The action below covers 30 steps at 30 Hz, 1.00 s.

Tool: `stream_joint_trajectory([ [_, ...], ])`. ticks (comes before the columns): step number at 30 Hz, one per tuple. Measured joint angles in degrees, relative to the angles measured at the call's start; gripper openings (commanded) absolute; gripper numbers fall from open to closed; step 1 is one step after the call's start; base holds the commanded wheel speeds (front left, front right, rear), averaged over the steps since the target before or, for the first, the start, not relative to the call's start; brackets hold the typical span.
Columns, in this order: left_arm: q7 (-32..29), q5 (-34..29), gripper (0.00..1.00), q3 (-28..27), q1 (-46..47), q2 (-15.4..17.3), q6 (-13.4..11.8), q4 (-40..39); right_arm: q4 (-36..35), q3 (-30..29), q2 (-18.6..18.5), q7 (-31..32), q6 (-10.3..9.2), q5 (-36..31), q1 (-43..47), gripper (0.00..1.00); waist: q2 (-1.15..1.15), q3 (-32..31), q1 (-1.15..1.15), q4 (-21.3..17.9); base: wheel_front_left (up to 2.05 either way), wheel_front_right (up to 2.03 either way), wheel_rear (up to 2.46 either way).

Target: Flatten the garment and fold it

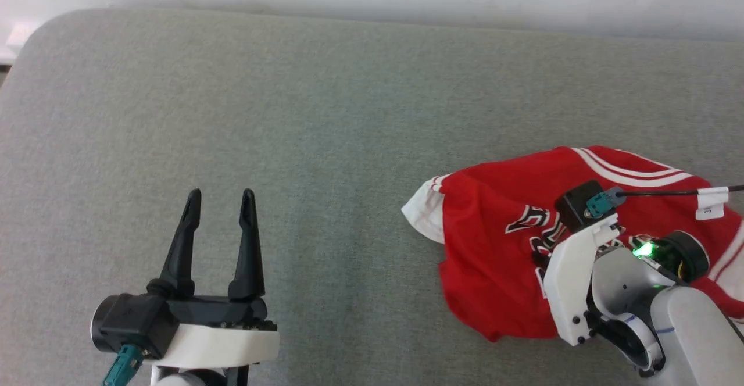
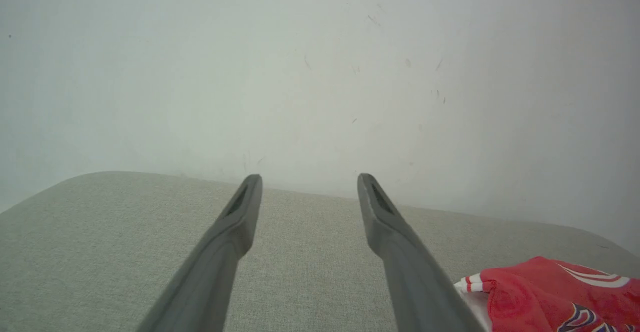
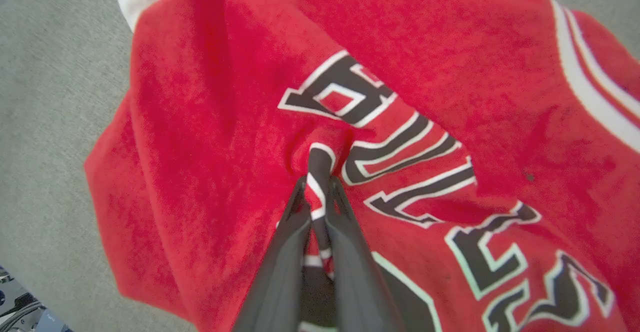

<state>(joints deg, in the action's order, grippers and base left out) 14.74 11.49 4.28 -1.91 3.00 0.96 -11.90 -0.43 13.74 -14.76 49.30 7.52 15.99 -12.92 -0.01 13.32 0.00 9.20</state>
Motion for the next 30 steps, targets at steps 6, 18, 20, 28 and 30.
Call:
stream_joint_trajectory([
  [6, 0.00, -0.09, 1.00, 0.26, -0.55, 0.00, -0.01, 0.00, -7.05, 0.80, -0.69, 2.86, 0.00, 4.19, 4.99, 0.00, 0.00, -2.07, -0.01, -2.15, 0.00, 0.00, 0.00],
  [18, -0.01, -0.33, 1.00, 0.10, -2.69, -0.01, -0.01, 0.38, -13.82, -3.52, -1.57, 8.21, 0.00, 6.92, 23.92, 0.00, 0.00, -4.09, -0.01, -3.90, 0.00, 0.00, 0.00],
  [20, -0.01, -0.42, 1.00, 0.12, -2.73, -0.01, 0.00, 0.58, -12.90, -3.71, -1.03, 6.87, 0.00, 5.80, 24.12, 0.00, 0.00, -4.35, -0.01, -3.90, 0.00, 0.00, 0.00],
  [28, 0.00, -0.83, 1.00, 0.18, -3.11, -0.01, 0.00, 1.19, -11.18, -4.08, 1.25, -0.60, 0.01, 4.15, 22.15, 1.00, 0.00, -5.91, -0.01, -4.28, 0.00, 0.00, 0.00],
  [30, -0.01, -0.92, 1.00, 0.18, -3.60, -0.02, -0.02, 1.15, -12.20, -5.82, 2.47, -3.69, 0.01, 3.65, 20.57, 1.00, 0.00, -6.26, -0.01, -4.59, 0.00, 0.00, 0.00],
])
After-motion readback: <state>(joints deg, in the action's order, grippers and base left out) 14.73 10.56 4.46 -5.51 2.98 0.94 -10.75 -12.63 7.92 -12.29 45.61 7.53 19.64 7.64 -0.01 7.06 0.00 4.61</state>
